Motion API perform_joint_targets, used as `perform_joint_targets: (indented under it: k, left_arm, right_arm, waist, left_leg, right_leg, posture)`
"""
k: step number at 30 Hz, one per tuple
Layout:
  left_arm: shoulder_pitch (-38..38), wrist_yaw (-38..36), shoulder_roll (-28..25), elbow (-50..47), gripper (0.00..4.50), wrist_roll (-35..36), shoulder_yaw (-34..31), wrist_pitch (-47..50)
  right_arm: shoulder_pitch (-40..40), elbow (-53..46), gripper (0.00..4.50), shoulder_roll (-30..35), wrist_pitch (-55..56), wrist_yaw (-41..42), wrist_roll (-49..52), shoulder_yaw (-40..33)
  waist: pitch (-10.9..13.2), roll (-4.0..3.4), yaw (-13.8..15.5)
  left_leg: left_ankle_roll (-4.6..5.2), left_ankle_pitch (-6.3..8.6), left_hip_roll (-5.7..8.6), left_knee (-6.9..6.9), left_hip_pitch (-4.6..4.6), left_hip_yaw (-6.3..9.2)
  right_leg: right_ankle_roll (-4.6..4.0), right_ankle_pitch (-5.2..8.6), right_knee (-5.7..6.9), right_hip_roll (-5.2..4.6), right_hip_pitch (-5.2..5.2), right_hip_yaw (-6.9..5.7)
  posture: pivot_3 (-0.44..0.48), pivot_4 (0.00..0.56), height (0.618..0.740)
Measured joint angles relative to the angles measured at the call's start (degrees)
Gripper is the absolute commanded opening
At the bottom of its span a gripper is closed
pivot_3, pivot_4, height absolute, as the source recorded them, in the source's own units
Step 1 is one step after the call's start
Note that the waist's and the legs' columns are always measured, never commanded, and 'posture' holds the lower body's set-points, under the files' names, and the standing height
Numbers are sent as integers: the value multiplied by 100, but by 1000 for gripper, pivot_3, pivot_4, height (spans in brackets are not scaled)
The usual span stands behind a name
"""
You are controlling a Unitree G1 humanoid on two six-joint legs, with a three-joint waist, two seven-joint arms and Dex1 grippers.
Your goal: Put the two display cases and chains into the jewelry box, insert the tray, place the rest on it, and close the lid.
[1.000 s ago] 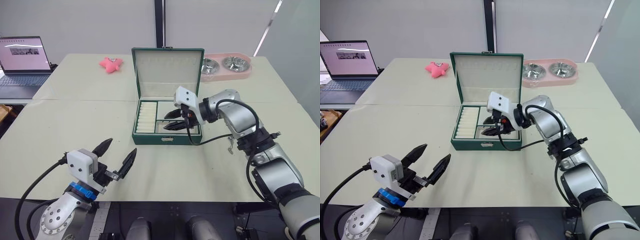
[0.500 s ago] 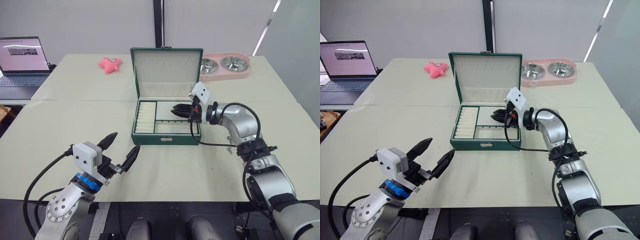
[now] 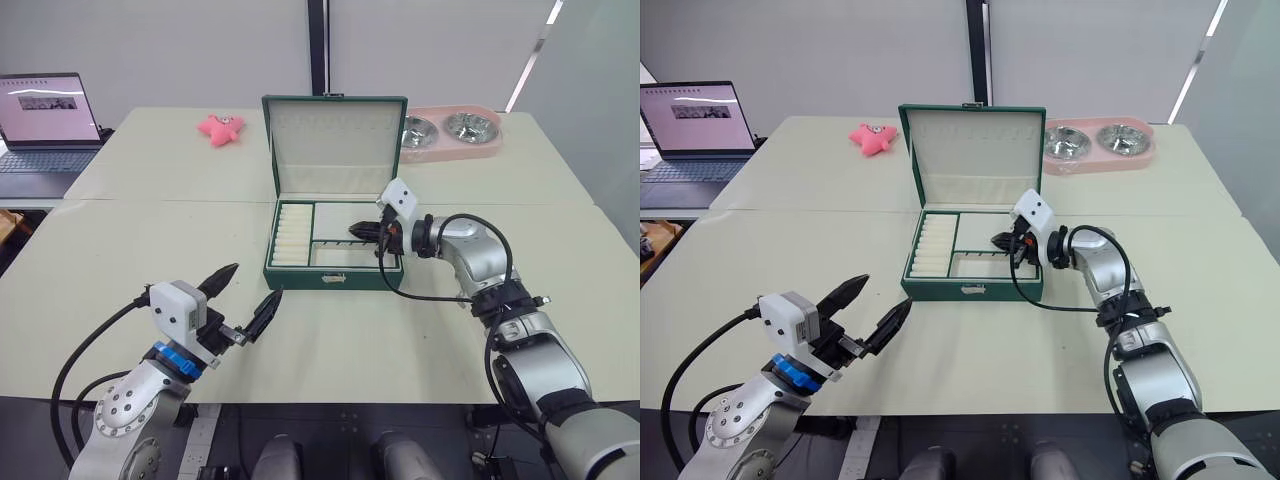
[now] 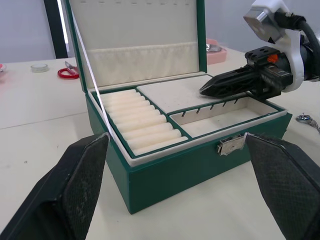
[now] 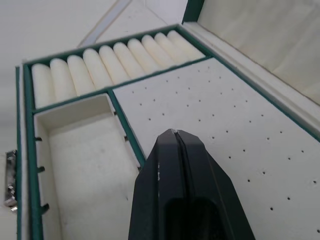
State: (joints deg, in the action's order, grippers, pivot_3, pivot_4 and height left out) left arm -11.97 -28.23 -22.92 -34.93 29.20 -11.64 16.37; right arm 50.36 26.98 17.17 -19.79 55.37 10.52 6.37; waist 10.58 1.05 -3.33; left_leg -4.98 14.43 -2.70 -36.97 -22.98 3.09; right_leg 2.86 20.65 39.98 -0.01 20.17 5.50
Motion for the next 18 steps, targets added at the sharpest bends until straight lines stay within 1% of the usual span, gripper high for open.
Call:
perform_joint_targets:
  k: [2,4,6,8,11,13,16,18]
  left_arm:
    - [144,-18,-131,77,4500,16,-9,103]
    - [206,-92,-360,219,4500,19,-134,227]
    - [237,-160,-496,393,4500,50,-281,304]
    - [323,-270,-614,633,4500,117,-421,320]
    - [437,-438,-863,1075,4500,130,-738,313]
    - [501,-535,-1002,1410,4500,131,-995,294]
    - [604,-749,-1146,1767,4500,105,-1085,204]
    - [680,-886,-1291,2066,4500,69,-1128,136]
  right_arm:
    - [-65,-351,538,116,-59,103,249,-183]
    - [-261,-781,1025,410,-66,165,456,-442]
    - [-567,-1010,1552,688,-91,158,620,-736]
    - [-1034,-1269,2103,986,-214,183,827,-1026]
    - [-1651,-1536,2871,1572,-478,233,1030,-1369]
    - [-2010,-1695,3443,1947,-681,268,1126,-1608]
    - [-2391,-1971,4471,2129,-824,233,1295,-1822]
    - [-2769,-2131,4471,2269,-839,201,1350,-1949]
  waist:
    - [0,0,5]
    - [0,0,27]
    - [0,0,54]
    - [1,1,72]
    - [2,-2,79]
    - [2,-2,42]
    - [2,-2,-9]
    - [3,-2,8]
  left_leg:
    - [0,0,0,0,0,2]
    - [0,0,1,1,0,6]
    - [1,1,3,0,1,4]
    - [1,0,4,1,-1,4]
    - [1,0,4,2,0,0]
    - [1,1,1,3,3,-3]
    - [1,0,-2,4,7,-2]
    - [1,0,-1,4,5,0]
  right_leg:
    - [0,0,0,0,0,-1]
    - [0,0,-3,-1,-4,-5]
    - [0,0,-7,-3,-7,-4]
    - [0,0,-8,-3,-5,-5]
    - [0,0,-6,-2,-3,-1]
    - [0,0,-6,1,-3,3]
    - [0,0,-3,8,-5,5]
    - [0,1,-5,8,-5,3]
  posture:
    - [0,150,740]
    - [0,150,740]
    - [0,150,740]
    - [0,150,740]
    - [0,150,740]
    - [0,150,740]
    - [0,150,740]
    - [0,150,740]
